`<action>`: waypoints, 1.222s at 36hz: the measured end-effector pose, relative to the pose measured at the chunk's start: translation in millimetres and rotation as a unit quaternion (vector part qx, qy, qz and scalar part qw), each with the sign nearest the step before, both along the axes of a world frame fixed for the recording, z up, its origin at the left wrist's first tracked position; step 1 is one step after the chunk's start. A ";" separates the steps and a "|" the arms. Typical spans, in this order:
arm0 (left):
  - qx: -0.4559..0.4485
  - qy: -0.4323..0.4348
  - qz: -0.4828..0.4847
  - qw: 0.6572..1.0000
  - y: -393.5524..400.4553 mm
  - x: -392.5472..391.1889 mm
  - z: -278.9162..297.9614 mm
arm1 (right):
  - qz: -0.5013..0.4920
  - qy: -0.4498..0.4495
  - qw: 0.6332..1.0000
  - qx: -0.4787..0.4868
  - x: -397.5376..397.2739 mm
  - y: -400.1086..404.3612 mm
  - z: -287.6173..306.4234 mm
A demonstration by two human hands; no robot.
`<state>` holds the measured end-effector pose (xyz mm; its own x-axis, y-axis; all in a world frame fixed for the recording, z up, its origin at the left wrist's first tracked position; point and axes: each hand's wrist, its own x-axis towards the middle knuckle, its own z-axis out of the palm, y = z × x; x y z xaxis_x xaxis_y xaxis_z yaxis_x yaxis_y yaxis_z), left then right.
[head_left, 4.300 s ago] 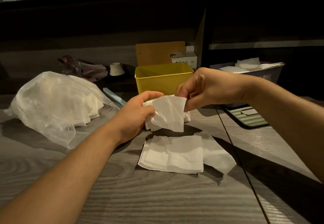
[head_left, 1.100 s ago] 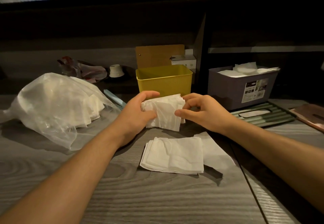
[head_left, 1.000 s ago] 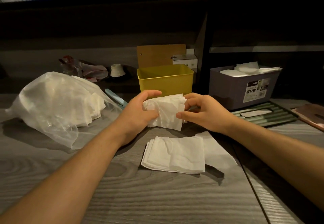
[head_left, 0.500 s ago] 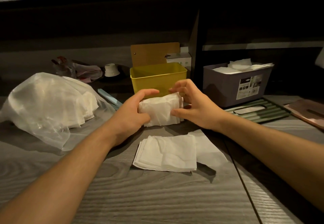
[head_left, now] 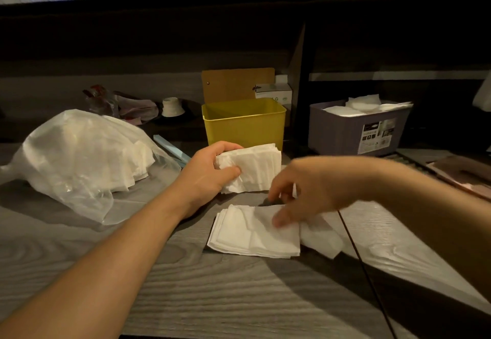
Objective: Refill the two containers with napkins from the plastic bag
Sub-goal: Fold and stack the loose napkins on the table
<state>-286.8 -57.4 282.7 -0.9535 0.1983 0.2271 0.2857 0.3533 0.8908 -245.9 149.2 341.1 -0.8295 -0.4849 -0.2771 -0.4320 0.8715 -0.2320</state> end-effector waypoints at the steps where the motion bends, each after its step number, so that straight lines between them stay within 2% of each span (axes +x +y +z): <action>1: -0.003 0.001 -0.001 1.000 0.0 0.0 -0.3 | -0.002 -0.014 1.000 0.005 3.6 -0.6 -3.8; 5: -0.005 0.008 0.000 1.000 1.4 1.8 0.5 | -0.026 -0.001 0.997 -0.070 8.5 -0.1 -18.4; 11: 0.000 0.006 -0.013 1.000 -0.2 3.8 1.3 | -0.038 0.067 0.982 -0.174 8.5 -0.4 -30.5; 16: 0.028 -0.042 -0.018 0.999 -0.3 0.8 2.3 | -0.082 0.099 0.931 -0.341 -2.3 6.2 -38.5; 21: 0.043 -0.062 -0.020 0.997 1.0 1.1 2.6 | -0.114 0.166 0.892 -0.406 -13.3 12.4 -46.4; 24: 0.044 -0.070 -0.015 0.996 2.2 2.0 4.6 | -0.127 0.167 0.880 -0.425 -19.1 13.8 -50.1; 29: 0.096 -0.089 -0.036 0.991 5.3 5.6 7.5 | -0.139 0.177 0.873 -0.432 -26.6 7.9 -55.4; 33: -0.004 -0.018 -0.052 0.998 3.3 6.2 3.1 | -0.138 0.165 0.880 -0.424 -30.4 3.9 -57.9; 35: -0.020 -0.004 -0.041 0.999 2.0 4.8 1.6 | -0.142 0.151 0.883 -0.420 -30.0 6.2 -56.1; 41: 0.014 -0.004 -0.034 0.999 1.1 5.4 2.3 | -0.157 0.073 0.887 -0.429 -26.3 15.4 -54.0; 44: 0.039 -0.005 -0.032 0.999 0.9 5.5 2.6 | -0.162 0.072 0.896 -0.408 -26.2 16.0 -51.6</action>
<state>-281.3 -56.5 285.3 -0.9414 0.2417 0.2351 0.2968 0.2632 0.9180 -272.1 165.2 289.5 -0.9620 -0.2042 0.1813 -0.2637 0.5231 -0.8105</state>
